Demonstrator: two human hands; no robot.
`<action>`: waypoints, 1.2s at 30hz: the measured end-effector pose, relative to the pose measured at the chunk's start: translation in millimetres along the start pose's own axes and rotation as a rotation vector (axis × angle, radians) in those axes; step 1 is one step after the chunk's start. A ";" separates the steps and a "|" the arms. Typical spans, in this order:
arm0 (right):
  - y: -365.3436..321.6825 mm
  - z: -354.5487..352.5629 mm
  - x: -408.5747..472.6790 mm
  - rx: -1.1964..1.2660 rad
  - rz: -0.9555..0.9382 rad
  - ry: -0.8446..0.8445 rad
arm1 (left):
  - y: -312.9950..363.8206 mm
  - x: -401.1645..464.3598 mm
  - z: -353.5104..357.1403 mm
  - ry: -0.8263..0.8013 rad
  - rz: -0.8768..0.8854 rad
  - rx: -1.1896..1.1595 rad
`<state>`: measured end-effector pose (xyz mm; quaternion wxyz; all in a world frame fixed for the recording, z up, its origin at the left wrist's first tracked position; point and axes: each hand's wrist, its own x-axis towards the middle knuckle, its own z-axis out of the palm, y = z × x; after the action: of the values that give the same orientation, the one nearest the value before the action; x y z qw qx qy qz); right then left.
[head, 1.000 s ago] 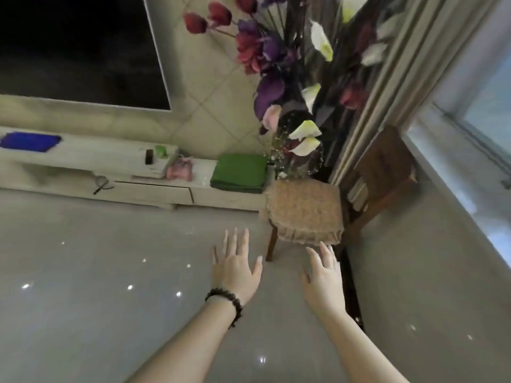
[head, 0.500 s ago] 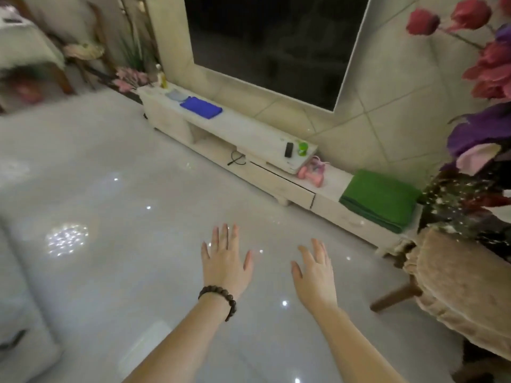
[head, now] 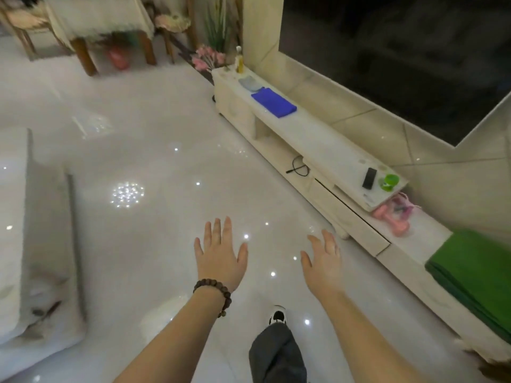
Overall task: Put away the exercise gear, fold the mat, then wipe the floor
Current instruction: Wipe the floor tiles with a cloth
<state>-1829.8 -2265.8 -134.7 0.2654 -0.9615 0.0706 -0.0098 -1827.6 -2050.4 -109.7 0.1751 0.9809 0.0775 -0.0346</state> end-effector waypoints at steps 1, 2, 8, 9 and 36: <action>0.5 -2.1 31.7 -0.018 -0.014 -0.003 | 6.0 26.4 0.4 0.003 -0.018 0.006; 0.1 -5.2 63.4 -0.034 -0.028 -0.008 | 12.7 52.8 -0.6 0.006 -0.037 0.013; -22.9 -18.0 227.6 -0.042 -0.095 -0.039 | 52.9 201.0 -19.3 0.037 -0.138 0.027; -28.1 -17.3 250.2 -0.041 -0.106 -0.051 | 57.6 220.7 -21.8 0.039 -0.144 0.024; -280.8 155.7 835.5 -0.065 -0.103 -0.155 | -63.6 853.0 -107.7 -0.043 -0.117 0.075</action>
<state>-957.4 -2065.8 -140.1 0.2378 -0.9698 0.0007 0.0534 -992.9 -1834.5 -111.4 0.1375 0.9796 0.1296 -0.0687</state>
